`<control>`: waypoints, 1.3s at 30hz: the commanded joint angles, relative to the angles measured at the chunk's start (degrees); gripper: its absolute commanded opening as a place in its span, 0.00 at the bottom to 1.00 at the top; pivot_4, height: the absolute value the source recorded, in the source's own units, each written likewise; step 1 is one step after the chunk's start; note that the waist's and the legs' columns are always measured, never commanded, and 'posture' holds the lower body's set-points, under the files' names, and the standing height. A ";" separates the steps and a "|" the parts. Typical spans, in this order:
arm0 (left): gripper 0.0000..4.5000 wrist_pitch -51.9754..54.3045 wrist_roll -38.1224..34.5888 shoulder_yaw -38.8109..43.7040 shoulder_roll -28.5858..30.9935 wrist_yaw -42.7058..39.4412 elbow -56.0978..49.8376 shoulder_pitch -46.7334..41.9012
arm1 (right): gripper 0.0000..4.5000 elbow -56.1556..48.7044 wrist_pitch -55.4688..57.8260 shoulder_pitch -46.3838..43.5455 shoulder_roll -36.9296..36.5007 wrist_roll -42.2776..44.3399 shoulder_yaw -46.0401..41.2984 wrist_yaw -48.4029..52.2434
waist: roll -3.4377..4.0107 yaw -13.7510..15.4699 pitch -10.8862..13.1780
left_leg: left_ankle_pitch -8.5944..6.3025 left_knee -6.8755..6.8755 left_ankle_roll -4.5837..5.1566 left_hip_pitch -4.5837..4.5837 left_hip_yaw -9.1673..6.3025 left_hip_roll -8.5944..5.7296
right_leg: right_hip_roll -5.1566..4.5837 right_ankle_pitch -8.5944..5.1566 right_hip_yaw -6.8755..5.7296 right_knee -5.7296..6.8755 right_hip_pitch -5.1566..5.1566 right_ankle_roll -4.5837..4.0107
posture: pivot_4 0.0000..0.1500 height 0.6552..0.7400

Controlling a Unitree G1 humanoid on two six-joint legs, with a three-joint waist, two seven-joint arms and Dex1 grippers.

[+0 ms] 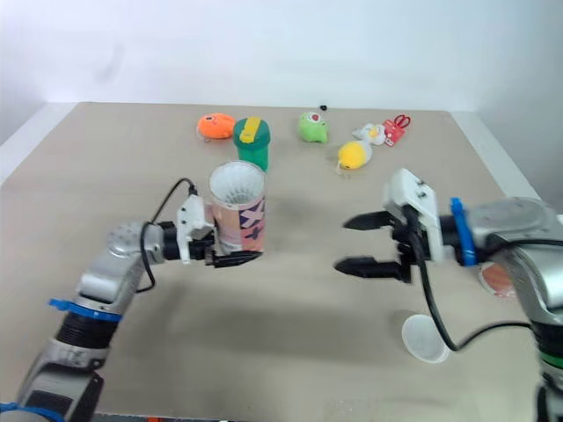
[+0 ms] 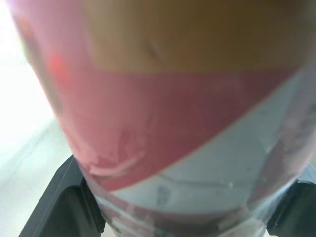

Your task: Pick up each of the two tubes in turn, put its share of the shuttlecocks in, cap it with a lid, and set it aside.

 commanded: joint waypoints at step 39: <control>0.74 -9.36 6.81 -10.11 -6.76 11.34 8.47 8.37 | 0.19 17.32 -22.29 26.57 -1.70 -17.39 -2.52 -0.67 | 0.08 -0.05 -0.12 | 0.20 0.07 -0.15 0.73 0.29 0.00 | 0.21 0.13 0.33 0.00 0.54 0.40 | 1.00 1.00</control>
